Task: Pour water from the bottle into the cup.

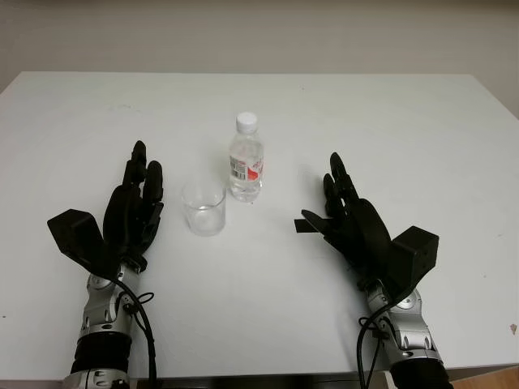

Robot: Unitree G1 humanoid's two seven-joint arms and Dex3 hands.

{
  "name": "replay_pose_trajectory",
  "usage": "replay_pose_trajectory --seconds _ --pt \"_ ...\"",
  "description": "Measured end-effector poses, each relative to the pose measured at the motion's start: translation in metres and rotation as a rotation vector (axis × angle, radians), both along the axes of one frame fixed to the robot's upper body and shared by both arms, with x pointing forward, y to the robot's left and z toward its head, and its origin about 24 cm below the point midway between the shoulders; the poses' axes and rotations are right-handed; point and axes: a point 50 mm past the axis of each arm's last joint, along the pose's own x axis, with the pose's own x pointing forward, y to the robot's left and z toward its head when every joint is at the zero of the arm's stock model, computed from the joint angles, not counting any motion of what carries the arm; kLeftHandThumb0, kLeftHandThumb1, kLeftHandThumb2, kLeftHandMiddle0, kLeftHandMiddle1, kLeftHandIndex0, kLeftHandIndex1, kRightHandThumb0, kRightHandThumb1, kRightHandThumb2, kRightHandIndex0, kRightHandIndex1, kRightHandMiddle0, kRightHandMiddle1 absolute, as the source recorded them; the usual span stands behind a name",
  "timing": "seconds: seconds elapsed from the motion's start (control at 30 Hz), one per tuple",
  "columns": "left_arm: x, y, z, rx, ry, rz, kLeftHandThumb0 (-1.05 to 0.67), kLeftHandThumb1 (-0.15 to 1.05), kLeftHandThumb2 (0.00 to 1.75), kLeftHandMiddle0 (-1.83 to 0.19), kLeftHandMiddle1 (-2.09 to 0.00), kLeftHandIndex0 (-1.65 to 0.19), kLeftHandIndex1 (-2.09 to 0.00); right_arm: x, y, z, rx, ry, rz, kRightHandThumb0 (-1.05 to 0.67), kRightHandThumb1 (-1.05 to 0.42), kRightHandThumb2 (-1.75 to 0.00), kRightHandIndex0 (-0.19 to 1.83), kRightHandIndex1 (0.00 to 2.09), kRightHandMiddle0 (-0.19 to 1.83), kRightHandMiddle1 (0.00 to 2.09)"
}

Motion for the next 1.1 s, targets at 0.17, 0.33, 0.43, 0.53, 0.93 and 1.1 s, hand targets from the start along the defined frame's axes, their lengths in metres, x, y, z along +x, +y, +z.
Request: replay_pose_trajectory --seconds 0.17,0.33,0.43,0.53,0.93,1.1 --pt "0.0 0.0 0.0 0.006 0.0 0.006 -0.72 1.05 0.43 0.12 -0.06 0.14 -0.06 0.0 0.0 0.0 0.0 -0.001 0.001 -0.89 -0.9 -0.05 -0.19 0.0 -0.19 0.0" --pt "0.0 0.0 0.0 0.006 0.002 0.007 -0.7 1.05 0.42 0.13 -0.05 0.14 -0.06 0.002 0.001 -0.001 -0.011 -0.007 0.007 -0.9 -0.92 -0.06 -0.19 0.0 -0.19 0.0" --pt "0.001 0.001 -0.001 0.007 0.001 0.009 -0.71 1.05 0.42 0.13 -0.05 0.14 -0.05 0.006 0.003 0.0 -0.026 -0.008 0.012 -0.9 -0.92 -0.06 -0.19 0.0 -0.19 0.0" --pt "0.001 0.002 -0.001 0.004 -0.003 0.012 -0.71 1.05 0.42 0.13 -0.05 0.15 -0.05 0.01 0.005 0.003 -0.027 -0.016 0.017 -0.92 -0.91 -0.05 -0.19 0.0 -0.19 0.0" --pt "0.002 0.0 0.0 0.001 -0.01 0.008 -0.71 1.05 0.43 0.13 -0.05 0.14 -0.05 0.071 0.036 0.075 -0.139 -0.25 0.059 -1.03 -0.92 -0.05 -0.19 0.0 -0.19 0.0" --pt "0.002 0.0 0.001 0.001 -0.014 0.01 -0.71 1.05 0.42 0.14 -0.05 0.15 -0.05 0.087 0.048 0.089 -0.228 -0.278 0.043 -1.05 -0.95 -0.06 -0.19 0.0 -0.19 0.0"
